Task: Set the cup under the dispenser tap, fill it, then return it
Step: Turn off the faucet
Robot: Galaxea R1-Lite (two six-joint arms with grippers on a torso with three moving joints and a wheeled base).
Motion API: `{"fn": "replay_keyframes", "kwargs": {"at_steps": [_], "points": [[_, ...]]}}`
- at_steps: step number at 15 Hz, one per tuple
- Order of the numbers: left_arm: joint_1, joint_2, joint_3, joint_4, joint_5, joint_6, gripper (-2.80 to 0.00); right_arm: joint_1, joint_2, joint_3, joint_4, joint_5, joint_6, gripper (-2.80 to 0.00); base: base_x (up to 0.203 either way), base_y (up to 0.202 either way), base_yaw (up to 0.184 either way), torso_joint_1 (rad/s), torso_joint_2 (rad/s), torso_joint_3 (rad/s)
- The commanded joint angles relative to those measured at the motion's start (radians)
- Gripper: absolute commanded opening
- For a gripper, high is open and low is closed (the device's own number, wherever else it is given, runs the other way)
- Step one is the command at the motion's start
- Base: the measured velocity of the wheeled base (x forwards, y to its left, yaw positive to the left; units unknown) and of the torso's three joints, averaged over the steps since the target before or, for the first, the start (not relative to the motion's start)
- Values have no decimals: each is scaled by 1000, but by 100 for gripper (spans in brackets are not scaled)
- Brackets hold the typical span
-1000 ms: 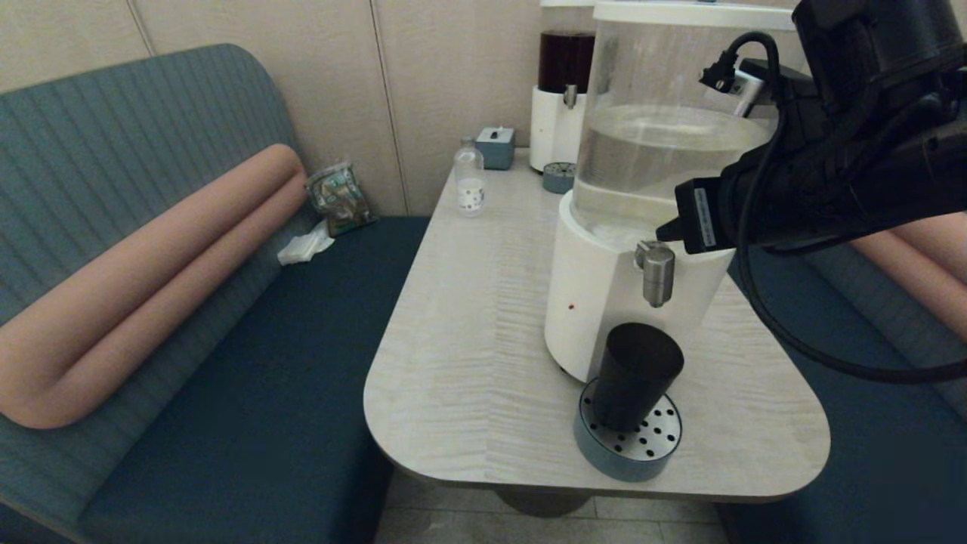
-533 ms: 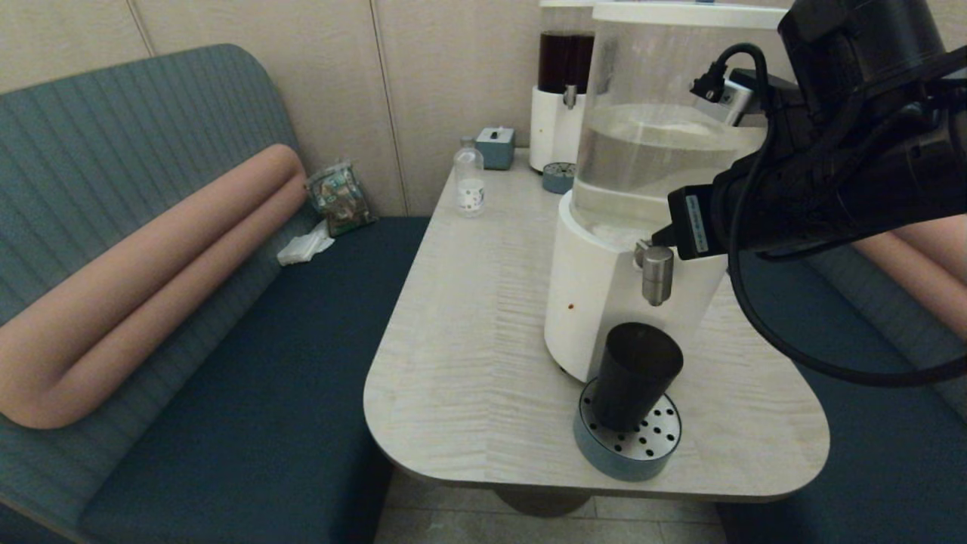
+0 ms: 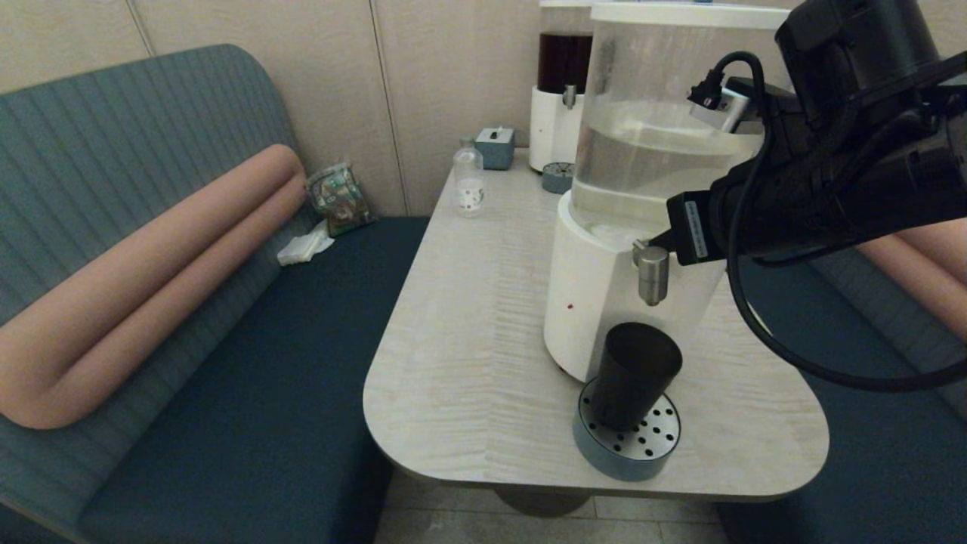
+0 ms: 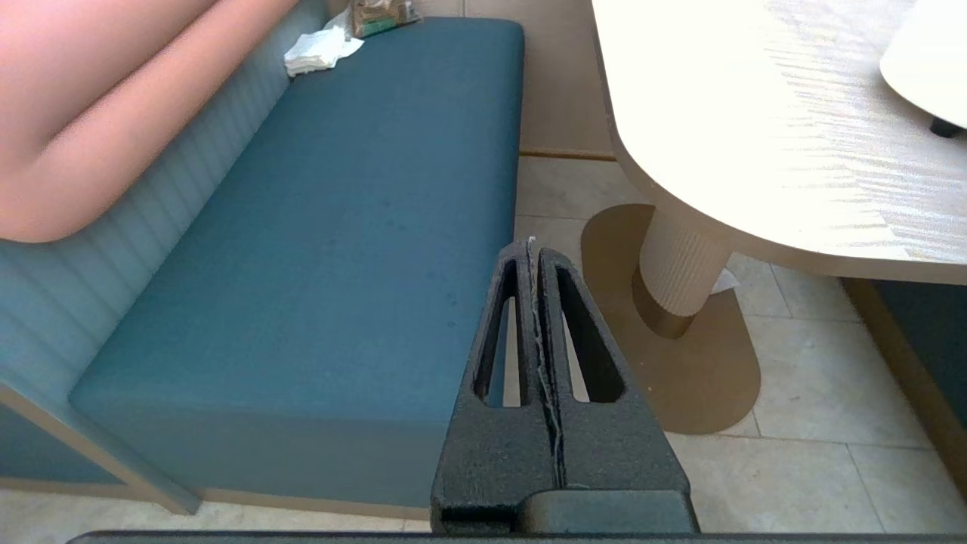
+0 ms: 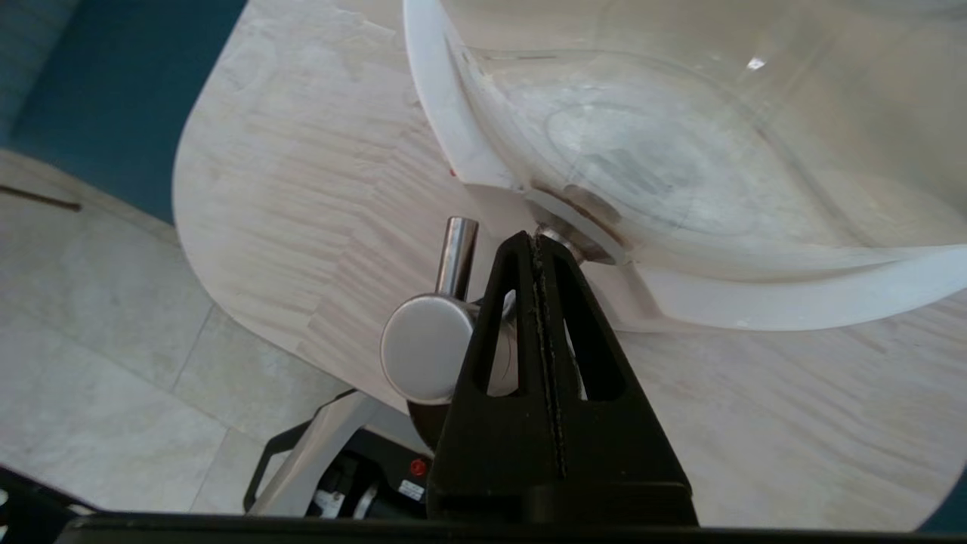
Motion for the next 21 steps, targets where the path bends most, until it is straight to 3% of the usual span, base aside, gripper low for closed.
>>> {"fn": "replay_keyframes", "kwargs": {"at_steps": [1,6,9,21], "points": [[0,1,0,0,0,-1,-280,2,-1,1,2,13,1,-280,0,0,0,0,0,0],[0,1,0,0,0,-1,-280,5,-2,2,-1,45,1,-280,0,0,0,0,0,0],[0,1,0,0,0,-1,-280,7,-7,14,-7,109,-5,-280,0,0,0,0,0,0],[0,1,0,0,0,-1,-280,2,10,13,-7,171,-129,-280,0,0,0,0,0,0]]}}
